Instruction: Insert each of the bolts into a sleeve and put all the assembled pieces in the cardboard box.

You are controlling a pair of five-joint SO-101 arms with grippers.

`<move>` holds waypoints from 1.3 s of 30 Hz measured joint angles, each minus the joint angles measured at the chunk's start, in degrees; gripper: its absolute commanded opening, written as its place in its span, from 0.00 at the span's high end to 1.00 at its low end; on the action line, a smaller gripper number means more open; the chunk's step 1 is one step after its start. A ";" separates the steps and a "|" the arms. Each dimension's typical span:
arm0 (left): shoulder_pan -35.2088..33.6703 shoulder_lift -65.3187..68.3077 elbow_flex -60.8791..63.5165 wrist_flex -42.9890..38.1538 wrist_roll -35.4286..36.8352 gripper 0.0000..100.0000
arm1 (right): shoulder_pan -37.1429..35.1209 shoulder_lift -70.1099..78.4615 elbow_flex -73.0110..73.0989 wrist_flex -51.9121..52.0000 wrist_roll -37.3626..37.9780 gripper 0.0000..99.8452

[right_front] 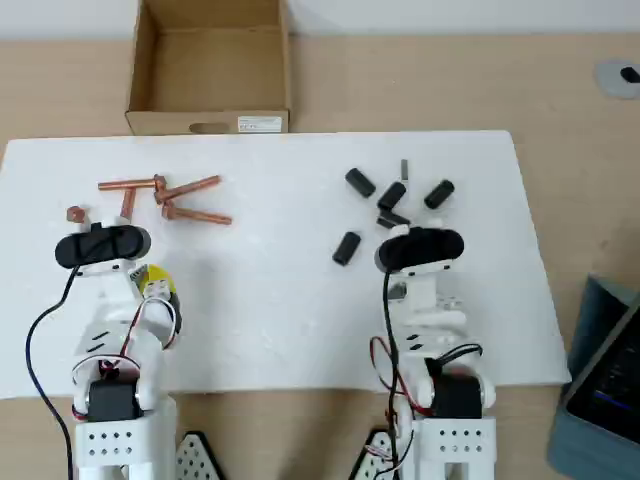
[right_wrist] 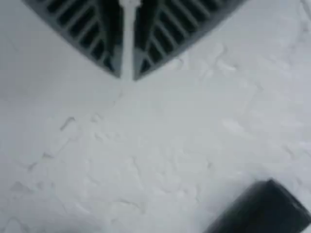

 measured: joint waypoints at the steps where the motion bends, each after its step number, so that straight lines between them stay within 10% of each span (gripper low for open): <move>1: 0.00 0.00 0.00 0.00 0.00 0.98 | 0.00 0.00 0.00 0.00 0.00 0.99; 39: 0.00 0.00 -10.99 11.78 0.00 0.98 | 0.00 0.00 -18.11 9.05 7.21 0.99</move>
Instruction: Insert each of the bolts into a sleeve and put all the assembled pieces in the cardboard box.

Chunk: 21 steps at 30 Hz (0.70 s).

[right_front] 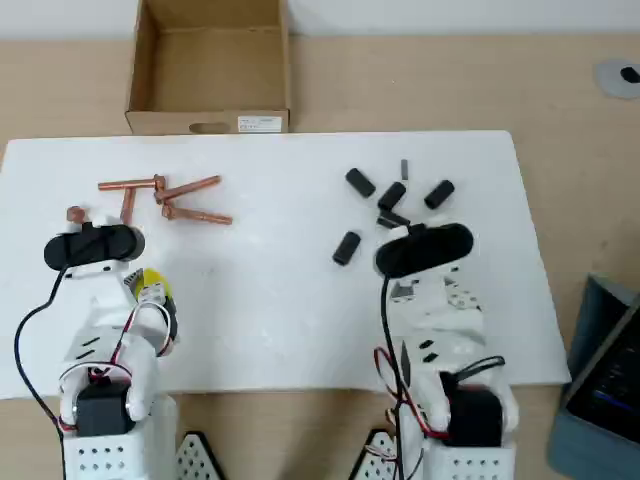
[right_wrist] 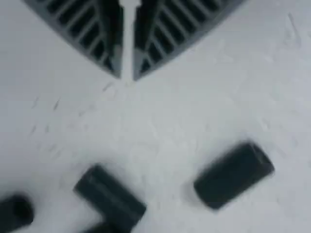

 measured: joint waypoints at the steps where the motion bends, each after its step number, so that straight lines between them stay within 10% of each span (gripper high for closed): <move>1: 0.00 0.00 -0.79 0.53 0.00 0.98 | 0.00 0.09 -1.41 0.18 0.00 0.99; 21: 0.00 50.11 -38.15 7.47 -0.18 0.98 | 0.00 60.31 -47.38 0.35 0.00 0.99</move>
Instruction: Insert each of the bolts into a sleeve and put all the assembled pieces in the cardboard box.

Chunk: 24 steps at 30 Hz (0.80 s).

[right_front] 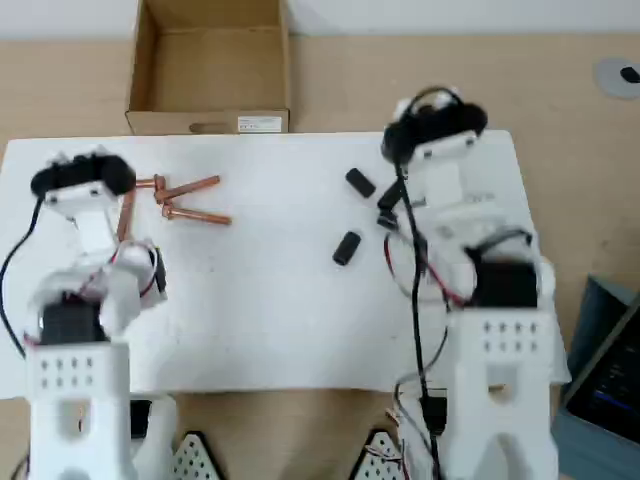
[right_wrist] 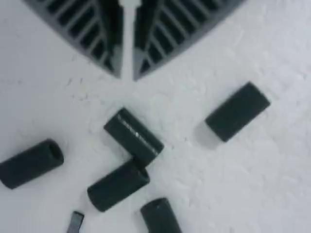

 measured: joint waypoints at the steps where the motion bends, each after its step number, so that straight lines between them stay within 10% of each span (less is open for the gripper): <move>1: 0.00 3.52 -2.02 1.23 0.00 0.98 | 0.00 2.37 -1.67 0.53 0.00 0.99; 24: -6.86 43.08 -33.93 12.13 -1.76 0.98 | -2.99 61.10 -55.91 25.14 23.47 0.95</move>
